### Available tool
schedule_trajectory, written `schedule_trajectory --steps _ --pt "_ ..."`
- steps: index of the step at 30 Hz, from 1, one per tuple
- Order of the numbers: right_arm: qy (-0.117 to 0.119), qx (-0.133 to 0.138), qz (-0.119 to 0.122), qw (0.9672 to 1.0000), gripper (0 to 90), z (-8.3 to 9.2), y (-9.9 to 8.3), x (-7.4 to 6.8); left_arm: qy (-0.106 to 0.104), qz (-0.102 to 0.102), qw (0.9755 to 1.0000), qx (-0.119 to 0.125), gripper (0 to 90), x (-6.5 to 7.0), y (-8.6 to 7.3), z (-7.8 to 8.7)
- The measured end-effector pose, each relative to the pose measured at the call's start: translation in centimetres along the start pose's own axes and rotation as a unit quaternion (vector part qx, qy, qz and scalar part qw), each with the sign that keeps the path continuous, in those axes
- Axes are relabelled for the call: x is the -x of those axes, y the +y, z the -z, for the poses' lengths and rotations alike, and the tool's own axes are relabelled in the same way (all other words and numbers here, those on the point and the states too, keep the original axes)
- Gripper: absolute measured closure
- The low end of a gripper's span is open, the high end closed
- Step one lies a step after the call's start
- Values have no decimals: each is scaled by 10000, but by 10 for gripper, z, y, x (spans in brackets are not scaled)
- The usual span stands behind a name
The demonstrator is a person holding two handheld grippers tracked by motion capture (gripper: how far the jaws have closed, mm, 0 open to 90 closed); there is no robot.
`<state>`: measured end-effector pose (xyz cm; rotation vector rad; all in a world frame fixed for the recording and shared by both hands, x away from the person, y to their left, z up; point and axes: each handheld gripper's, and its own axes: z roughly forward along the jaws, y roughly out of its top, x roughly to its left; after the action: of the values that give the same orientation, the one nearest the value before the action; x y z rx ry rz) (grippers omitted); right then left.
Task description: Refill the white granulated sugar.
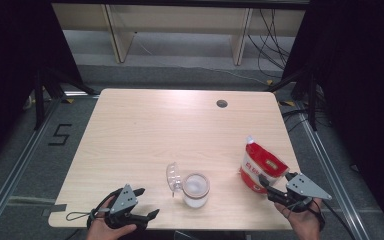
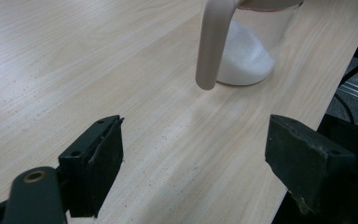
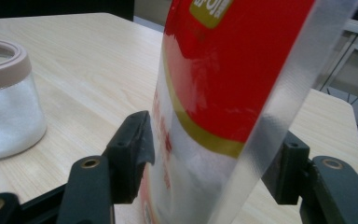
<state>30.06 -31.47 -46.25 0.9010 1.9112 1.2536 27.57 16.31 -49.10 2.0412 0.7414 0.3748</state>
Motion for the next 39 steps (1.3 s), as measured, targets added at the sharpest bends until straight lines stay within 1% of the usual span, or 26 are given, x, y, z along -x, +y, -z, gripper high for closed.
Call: schedule_trajectory --steps 1,2,4,6,7,9,13,14,15,16,18,19,20,21,22,24,26,28,30,32,33,34,36,37,38,39 --pt "-1 9 -63 10000 414 1 0 -1 -6 21 10000 6 190 0 0 0" --pt "46 4 -114 9999 411 2 0 -3 11 145 9999 24 190 1 -1 0" --pt "32 -133 -158 9998 398 4 -1 -5 20 160 9999 26 190 1 -1 0" --pt "-102 -122 59 9999 385 4 -2 -3 13 168 9999 13 190 1 0 0" --pt "-4 -245 -138 9996 385 6 -3 -5 8 170 9999 17 190 1 0 0" --pt "-143 -180 -207 9995 372 8 -4 -5 8 170 9999 18 190 1 0 0" --pt "-164 -223 -27 9996 356 12 -6 -6 39 155 9999 19 190 0 0 1" --pt "-176 -376 -218 9989 355 14 -7 -10 43 164 9999 25 190 0 0 1" --pt "-156 -398 -227 9988 354 14 -8 -10 39 140 9999 7 190 0 0 2" --pt "-162 -308 -8 9994 354 14 -8 -7 34 148 9999 9 190 0 1 1" --pt "-162 -368 -49 9992 347 17 -9 -9 25 185 9998 41 190 0 0 0" --pt "-155 -418 -209 9988 344 18 -10 -11 23 183 9998 42 190 0 0 1" --pt "-167 -380 -97 9991 344 19 -11 -9 22 179 9998 47 190 0 1 1" --pt "-193 -379 -205 9989 343 20 -11 -12 74 184 9998 25 190 0 1 1" --pt "-163 -375 -62 9991 340 21 -12 -10 24 203 9998 48 190 0 2 1" --pt "-98 -460 -208 9987 335 22 -13 -13 36 213 9998 48 190 0 1 1" --pt "-135 -463 -163 9987 333 23 -13 -14 33 222 9997 57 190 0 1 1" --pt "-75 -552 -251 9981 333 25 -14 -16 27 224 9997 95 190 1 1 1" --pt "-152 -532 -190 9983 333 26 -15 -16 17 158 9998 94 190 0 1 1" --pt "-82 -618 -394 9973 327 29 -16 -19 10 114 9999 96 190 -1 2 1" --pt "-146 -580 -329 9977 327 30 -16 -18 17 189 9998 99 190 0 1 1" --pt "-102 -621 -397 9972 327 31 -17 -18 20 259 9996 99 190 1 1 1" --pt "-167 -574 -351 9976 326 32 -18 -19 21 265 9996 106 190 1 1 1" --pt "-128 -730 -569 9956 325 34 -18 -22 30 210 9998 61 190 0 1 2" --pt "-117 -681 -428 9967 324 33 -19 -20 31 220 9997 67 190 0 1 2" --pt "-43 -692 -478 9964 322 33 -19 -21 33 221 9997 64 190 0 1 2"
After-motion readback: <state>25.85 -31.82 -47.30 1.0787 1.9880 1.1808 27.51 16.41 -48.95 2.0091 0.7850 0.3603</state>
